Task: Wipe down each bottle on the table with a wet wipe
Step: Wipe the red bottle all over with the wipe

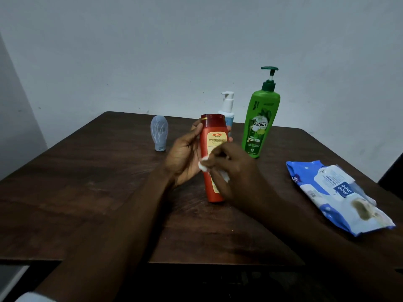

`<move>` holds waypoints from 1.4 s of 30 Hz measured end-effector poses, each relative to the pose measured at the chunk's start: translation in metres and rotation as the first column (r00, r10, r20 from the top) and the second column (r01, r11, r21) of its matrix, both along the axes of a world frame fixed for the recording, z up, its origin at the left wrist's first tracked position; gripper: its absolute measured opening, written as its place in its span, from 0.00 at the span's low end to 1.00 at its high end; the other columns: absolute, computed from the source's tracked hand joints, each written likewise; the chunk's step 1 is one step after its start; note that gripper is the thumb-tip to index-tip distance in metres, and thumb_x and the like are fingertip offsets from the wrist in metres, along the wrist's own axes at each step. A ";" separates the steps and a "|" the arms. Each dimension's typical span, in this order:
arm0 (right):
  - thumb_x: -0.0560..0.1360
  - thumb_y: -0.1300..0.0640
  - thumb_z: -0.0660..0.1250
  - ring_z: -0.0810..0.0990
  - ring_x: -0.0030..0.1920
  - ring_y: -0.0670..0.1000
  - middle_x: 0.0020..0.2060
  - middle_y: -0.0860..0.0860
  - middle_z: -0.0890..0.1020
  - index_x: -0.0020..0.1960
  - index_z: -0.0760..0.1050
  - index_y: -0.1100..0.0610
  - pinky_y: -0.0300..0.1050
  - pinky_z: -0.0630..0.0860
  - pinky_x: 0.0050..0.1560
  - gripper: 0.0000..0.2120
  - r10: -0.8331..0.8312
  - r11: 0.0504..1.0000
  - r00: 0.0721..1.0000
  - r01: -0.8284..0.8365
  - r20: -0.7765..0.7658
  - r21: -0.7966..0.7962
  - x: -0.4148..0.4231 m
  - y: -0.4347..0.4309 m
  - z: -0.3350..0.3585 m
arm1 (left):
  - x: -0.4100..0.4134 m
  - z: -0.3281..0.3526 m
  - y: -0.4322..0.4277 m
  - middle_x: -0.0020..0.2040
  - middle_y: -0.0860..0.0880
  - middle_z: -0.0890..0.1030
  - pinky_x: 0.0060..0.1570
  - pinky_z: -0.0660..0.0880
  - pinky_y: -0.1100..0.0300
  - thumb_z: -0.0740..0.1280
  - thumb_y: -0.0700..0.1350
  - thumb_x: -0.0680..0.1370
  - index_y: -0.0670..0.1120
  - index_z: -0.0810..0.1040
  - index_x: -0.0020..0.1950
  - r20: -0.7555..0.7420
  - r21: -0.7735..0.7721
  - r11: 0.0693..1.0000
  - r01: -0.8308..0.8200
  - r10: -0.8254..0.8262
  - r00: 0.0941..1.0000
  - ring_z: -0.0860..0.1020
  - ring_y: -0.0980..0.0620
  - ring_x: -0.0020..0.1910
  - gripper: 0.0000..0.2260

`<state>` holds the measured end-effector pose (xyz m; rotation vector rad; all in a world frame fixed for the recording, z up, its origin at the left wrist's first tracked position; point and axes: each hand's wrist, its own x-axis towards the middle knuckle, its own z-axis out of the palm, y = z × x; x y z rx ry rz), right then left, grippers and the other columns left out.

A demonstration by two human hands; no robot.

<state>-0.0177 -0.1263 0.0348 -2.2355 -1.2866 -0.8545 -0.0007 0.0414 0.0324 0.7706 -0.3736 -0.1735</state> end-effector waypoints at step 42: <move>0.71 0.63 0.76 0.83 0.40 0.41 0.43 0.43 0.82 0.48 0.86 0.54 0.31 0.77 0.39 0.07 0.147 0.899 0.870 0.080 -0.471 0.430 0.074 -0.009 -0.018 | 0.046 0.059 0.061 0.68 0.49 0.75 0.59 0.80 0.48 0.61 0.36 0.84 0.51 0.71 0.70 0.442 0.695 0.307 -0.650 0.530 0.723 0.79 0.50 0.62 0.17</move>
